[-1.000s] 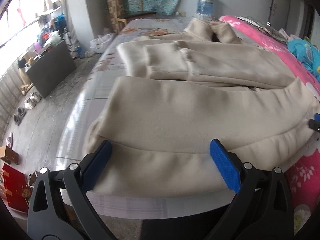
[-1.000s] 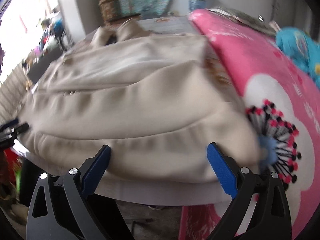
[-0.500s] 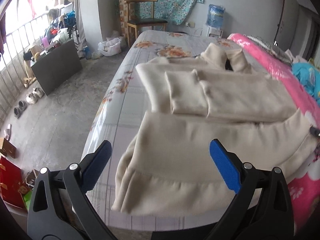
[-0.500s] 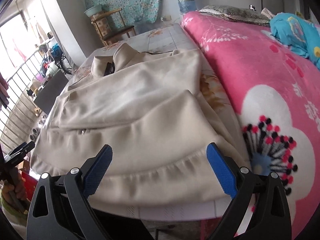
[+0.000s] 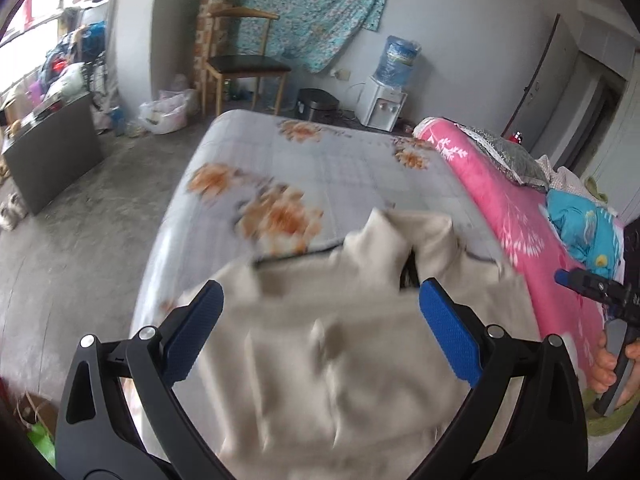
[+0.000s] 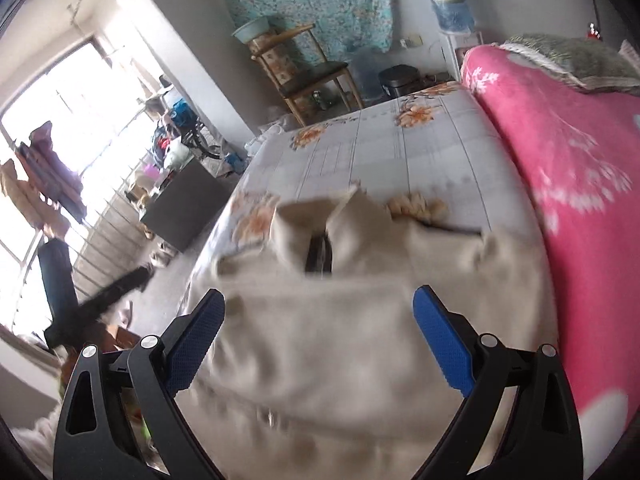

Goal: Fold large clothes
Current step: 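Move both grippers to the jacket collar and pinch it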

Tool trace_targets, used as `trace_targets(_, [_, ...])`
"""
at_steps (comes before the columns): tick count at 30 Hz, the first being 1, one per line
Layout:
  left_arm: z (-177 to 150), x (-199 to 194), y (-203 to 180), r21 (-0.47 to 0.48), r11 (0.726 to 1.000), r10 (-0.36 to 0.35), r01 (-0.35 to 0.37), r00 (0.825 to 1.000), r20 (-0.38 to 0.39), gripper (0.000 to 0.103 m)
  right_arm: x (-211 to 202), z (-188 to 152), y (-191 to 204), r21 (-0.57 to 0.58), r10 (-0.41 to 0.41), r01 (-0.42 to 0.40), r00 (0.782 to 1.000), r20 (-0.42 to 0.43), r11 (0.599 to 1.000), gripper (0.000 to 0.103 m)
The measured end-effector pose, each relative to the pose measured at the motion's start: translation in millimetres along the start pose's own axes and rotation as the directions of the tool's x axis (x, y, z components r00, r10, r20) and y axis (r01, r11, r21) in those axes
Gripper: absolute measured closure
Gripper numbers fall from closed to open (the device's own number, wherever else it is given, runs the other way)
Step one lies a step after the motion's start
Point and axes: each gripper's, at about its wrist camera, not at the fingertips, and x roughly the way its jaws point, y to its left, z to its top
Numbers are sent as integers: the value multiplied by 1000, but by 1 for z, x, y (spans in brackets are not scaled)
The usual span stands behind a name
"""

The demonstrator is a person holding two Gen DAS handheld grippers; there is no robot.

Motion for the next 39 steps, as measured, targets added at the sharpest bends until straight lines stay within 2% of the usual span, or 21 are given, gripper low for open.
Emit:
trace_targets(3, [29, 49, -12, 2, 1000, -21, 21, 999, -40, 9, 49, 38, -9, 31, -28, 30, 998, -59, 999, 10])
trace_targets(5, [43, 80, -18, -7, 999, -34, 34, 997, -65, 14, 87, 57, -17, 65, -43, 50, 993, -108, 997, 10])
trace_targets(10, [53, 144, -34, -4, 996, -84, 84, 984, -156, 26, 146, 73, -34, 83, -74, 87, 985, -155, 993, 13])
trace_targets(12, [50, 165, -41, 13, 996, -79, 83, 977, -197, 33, 159, 70, -38, 83, -80, 95, 982, -168, 992, 21])
trace_targets(13, [48, 171, -43, 19, 997, -74, 80, 975, -212, 40, 165, 68, -40, 82, -78, 93, 981, -178, 992, 24])
trace_targets(16, [42, 183, -46, 47, 995, -74, 87, 969, -236, 60, 172, 62, -41, 49, -100, 111, 976, -191, 993, 45])
trace_targets(17, [41, 183, -46, 52, 994, -81, 96, 969, -234, 72, 170, 61, -41, 45, -93, 103, 978, -187, 994, 54])
trace_targets(18, [40, 183, -48, 58, 993, -89, 105, 968, -233, 78, 168, 61, -41, 43, -86, 95, 979, -185, 995, 66])
trace_targets(21, [36, 168, -54, 106, 988, -84, 109, 973, -215, 89, 155, 59, -37, 18, -79, 84, 982, -171, 996, 86])
trace_targets(25, [29, 138, -65, 182, 976, -88, 120, 981, -173, 93, 131, 50, -23, -54, -95, 89, 986, -140, 995, 89])
trace_targets(31, [12, 100, -69, 227, 965, -99, 128, 986, -138, 94, 98, 27, -11, -133, -123, 109, 987, -103, 985, 91])
trace_targets(39, [-31, 61, -76, 278, 953, -87, 118, 989, -121, 94, 66, -18, 3, -225, -164, 139, 982, -97, 964, 92])
